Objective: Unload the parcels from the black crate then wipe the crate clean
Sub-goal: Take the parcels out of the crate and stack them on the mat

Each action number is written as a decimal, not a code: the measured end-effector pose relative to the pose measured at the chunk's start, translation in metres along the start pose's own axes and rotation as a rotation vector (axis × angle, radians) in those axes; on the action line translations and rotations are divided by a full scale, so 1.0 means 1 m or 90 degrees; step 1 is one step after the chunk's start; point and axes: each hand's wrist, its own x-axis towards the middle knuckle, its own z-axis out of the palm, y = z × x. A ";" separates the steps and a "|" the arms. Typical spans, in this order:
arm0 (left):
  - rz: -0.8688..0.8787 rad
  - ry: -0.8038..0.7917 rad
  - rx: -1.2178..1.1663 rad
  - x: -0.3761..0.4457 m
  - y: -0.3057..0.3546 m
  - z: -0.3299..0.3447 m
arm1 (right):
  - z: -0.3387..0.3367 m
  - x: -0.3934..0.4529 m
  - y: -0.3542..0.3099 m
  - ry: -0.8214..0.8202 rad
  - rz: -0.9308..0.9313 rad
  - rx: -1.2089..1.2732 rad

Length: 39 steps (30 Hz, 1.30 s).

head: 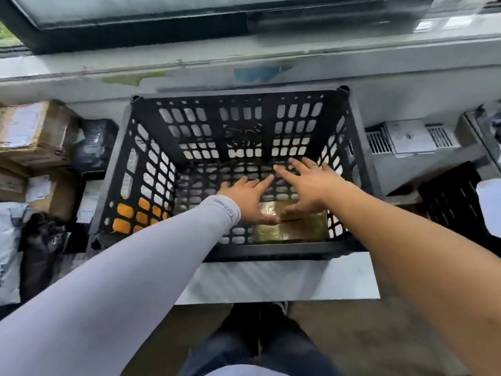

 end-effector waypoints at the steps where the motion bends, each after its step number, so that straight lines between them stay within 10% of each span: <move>1: 0.009 -0.024 0.015 0.004 0.001 0.004 | 0.003 0.001 0.003 -0.023 0.000 0.000; 39: -0.005 0.027 0.076 0.016 -0.007 0.030 | 0.027 0.003 -0.012 -0.073 0.068 -0.071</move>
